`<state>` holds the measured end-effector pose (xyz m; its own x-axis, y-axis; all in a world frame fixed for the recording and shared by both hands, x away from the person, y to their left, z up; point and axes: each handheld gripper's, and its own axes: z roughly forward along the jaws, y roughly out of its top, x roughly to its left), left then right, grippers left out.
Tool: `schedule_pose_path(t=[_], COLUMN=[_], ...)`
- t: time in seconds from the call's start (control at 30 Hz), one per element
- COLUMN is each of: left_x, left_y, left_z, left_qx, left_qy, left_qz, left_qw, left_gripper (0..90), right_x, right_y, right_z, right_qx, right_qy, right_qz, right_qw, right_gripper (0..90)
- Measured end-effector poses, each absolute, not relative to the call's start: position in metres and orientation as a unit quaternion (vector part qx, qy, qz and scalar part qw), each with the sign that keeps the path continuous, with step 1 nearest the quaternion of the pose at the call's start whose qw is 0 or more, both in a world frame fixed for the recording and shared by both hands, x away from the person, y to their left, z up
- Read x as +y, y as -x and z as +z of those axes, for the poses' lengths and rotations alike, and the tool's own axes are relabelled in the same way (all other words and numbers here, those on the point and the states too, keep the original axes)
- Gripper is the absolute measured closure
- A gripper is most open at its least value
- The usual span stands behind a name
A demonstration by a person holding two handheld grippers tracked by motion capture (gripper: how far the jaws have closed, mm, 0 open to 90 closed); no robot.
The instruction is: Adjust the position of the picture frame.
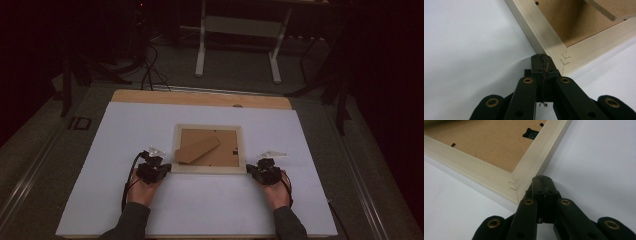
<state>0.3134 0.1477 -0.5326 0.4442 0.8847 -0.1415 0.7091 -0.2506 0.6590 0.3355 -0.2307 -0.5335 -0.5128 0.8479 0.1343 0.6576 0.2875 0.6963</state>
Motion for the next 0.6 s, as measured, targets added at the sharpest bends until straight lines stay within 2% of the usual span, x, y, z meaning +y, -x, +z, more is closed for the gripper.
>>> schedule_pose_path(t=[0.6], left_x=[0.1490], left_y=[-0.3048], left_z=[-0.5316], left_qx=[0.501], left_qy=[-0.789], left_qz=[0.132], left_qw=[0.330], left_gripper=[90.0], right_x=[-0.2294], right_y=[-0.3404], right_z=[-0.5344], right_qx=[0.792], right_qy=[-0.471], right_qz=[0.366], right_qw=[0.129], right_gripper=[90.0])
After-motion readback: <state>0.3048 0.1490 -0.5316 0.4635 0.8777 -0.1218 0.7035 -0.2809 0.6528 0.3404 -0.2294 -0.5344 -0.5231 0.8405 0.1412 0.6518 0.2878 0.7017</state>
